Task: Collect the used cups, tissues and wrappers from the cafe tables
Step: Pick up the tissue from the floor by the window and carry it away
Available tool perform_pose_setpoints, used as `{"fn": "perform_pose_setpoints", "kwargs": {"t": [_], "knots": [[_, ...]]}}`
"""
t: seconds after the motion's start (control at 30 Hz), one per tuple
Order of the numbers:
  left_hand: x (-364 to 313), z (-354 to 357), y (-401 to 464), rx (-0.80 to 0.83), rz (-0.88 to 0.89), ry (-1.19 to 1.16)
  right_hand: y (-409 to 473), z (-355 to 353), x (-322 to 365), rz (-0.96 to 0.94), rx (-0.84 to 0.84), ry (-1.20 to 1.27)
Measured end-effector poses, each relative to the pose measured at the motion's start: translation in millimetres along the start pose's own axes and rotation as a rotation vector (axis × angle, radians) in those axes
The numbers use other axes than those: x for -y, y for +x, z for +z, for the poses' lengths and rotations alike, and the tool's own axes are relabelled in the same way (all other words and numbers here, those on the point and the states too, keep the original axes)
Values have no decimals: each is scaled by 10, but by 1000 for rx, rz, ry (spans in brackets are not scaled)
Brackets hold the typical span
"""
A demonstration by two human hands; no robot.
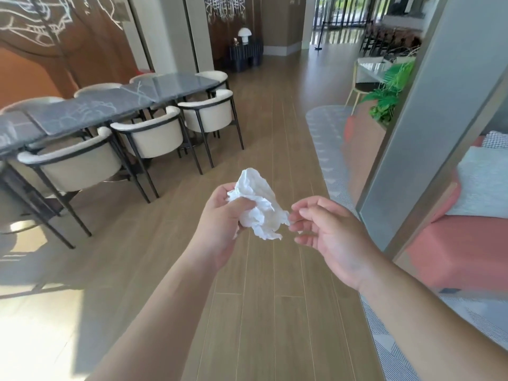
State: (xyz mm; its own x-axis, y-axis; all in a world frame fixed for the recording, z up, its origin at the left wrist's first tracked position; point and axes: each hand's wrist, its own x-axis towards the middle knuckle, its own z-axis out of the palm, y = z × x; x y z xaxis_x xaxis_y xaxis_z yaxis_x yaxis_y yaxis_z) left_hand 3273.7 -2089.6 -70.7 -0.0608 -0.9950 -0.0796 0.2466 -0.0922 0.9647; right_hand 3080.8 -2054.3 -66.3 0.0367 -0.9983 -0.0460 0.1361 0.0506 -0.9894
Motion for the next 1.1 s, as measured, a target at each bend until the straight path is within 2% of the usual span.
{"fn": "perform_pose_setpoints", "kwargs": {"t": [0.3,0.53,0.77,1.1], "knots": [[-152,-475,1285,-74,12,30,1415,245,-74,-20,57,33],[-328,-375,2805,-64,34,79,2964,306,-89,-31,116,76],[-517,-148,4378,-48,23,112,4460,-114,190,-53,51,79],[-606,-115,5971,-13,17,132,6061,-271,318,-23,-30,129]]}}
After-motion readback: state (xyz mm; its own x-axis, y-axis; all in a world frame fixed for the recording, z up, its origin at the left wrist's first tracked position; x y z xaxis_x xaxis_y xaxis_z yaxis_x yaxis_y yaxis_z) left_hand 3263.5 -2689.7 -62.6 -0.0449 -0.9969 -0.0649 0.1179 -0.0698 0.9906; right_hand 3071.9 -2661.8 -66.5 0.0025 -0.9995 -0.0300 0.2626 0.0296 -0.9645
